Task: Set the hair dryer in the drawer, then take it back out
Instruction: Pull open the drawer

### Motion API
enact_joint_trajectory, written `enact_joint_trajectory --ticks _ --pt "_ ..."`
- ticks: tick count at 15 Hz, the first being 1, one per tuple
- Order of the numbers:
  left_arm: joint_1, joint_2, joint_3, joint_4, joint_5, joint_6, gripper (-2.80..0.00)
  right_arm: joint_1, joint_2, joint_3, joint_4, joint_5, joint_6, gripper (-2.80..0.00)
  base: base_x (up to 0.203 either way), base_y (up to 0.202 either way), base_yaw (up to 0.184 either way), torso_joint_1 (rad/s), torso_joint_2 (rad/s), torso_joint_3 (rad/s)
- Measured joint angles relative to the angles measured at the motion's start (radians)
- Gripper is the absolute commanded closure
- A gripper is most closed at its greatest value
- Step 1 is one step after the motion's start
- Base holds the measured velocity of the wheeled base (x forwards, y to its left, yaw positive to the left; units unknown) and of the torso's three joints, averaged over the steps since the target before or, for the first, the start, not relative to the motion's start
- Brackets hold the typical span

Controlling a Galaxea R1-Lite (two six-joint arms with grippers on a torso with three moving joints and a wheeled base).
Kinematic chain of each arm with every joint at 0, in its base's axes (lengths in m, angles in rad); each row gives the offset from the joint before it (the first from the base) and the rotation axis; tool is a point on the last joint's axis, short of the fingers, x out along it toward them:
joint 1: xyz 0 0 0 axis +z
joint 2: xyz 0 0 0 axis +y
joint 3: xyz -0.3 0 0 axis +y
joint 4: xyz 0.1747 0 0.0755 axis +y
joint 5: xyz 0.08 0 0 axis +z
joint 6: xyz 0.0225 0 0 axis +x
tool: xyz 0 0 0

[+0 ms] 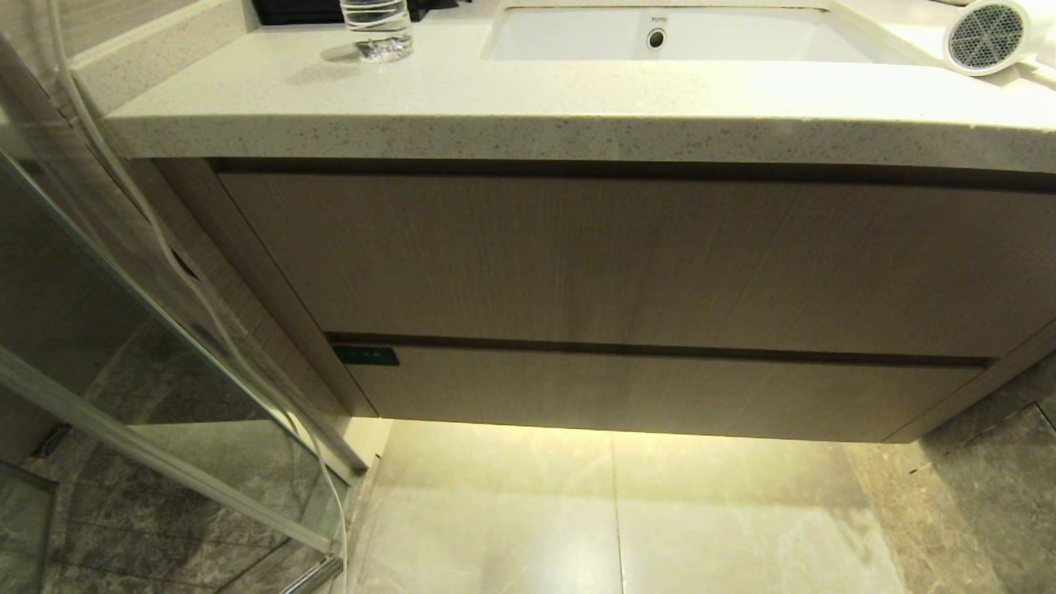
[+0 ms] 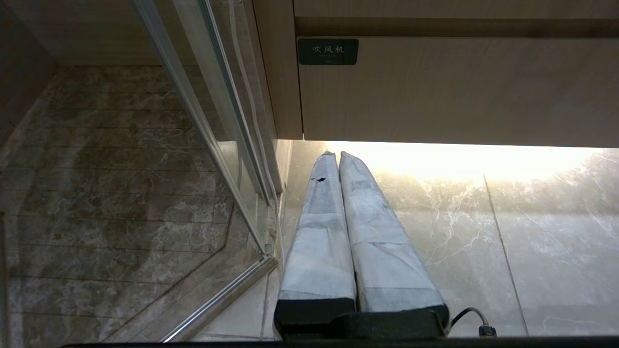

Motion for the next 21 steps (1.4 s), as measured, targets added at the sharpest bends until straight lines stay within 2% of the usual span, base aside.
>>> enact_joint_trajectory --ticks 10,12,14,16,21 --pt "0.0 0.0 0.0 0.0 0.0 -0.001 0.0 0.0 0.001 -0.002 0.007 -0.001 -0.003 0.0 0.0 0.0 0.0 0.0 0.0 0.0" --pt "0.0 0.0 0.0 0.0 0.0 0.0 0.0 0.0 0.002 -0.042 0.044 0.018 0.01 0.0 0.0 0.0 0.0 0.0 0.0 0.0" --pt "0.0 0.0 0.0 0.0 0.0 -0.001 0.0 0.001 0.011 -0.175 0.128 0.073 0.031 0.0 0.0 0.0 0.0 0.0 0.0 0.0" --pt "0.0 0.0 0.0 0.0 0.0 0.0 0.0 -0.001 0.072 -0.399 0.217 0.203 0.063 0.0 0.0 0.0 0.0 0.0 0.0 0.0" --pt "0.0 0.0 0.0 0.0 0.0 -0.001 0.0 -0.005 0.468 -1.137 0.433 0.523 0.231 0.0 0.0 0.0 0.0 0.0 0.0 0.0"
